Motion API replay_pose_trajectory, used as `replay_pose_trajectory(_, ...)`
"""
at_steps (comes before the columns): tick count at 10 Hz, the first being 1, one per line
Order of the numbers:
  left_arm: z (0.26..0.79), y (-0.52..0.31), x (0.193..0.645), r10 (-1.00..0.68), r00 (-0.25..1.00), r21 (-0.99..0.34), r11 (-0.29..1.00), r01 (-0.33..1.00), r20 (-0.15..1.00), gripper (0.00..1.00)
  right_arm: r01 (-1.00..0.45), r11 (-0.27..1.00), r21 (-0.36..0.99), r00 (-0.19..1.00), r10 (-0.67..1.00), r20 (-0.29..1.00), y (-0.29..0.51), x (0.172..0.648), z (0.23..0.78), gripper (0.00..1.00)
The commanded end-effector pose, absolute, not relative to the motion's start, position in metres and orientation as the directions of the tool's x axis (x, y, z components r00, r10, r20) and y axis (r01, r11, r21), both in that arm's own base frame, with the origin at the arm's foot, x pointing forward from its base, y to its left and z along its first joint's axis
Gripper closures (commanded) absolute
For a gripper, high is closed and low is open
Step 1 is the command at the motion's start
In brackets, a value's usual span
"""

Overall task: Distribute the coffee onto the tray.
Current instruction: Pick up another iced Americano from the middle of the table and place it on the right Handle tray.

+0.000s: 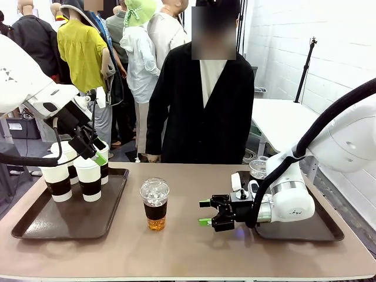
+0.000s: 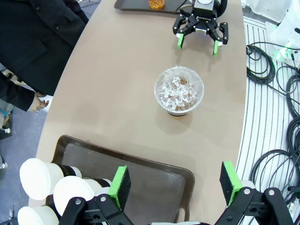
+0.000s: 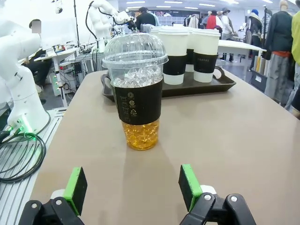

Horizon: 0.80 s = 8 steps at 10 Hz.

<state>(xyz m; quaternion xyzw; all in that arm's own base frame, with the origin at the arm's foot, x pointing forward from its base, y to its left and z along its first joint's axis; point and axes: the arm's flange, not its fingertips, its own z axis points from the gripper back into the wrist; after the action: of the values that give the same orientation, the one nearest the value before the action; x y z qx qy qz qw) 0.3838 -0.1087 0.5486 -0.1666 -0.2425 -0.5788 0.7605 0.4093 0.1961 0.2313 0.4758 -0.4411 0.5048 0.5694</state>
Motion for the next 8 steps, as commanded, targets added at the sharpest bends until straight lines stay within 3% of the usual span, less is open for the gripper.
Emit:
replay_pose_trajectory(1,0.548,-0.106,0.385,-0.790,0.194,0.025,0.255,0.967,0.582,0.00,-0.995,0.059,0.077,0.083,0.126,0.989,0.219,0.412,0.235,0.00)
replay_pose_trajectory(8,0.548,-0.106,0.385,-0.790,0.194,0.025,0.255,0.967,0.582,0.00,-0.995,0.058,0.076,0.081,0.094,0.992,0.282,0.410,0.228,0.00)
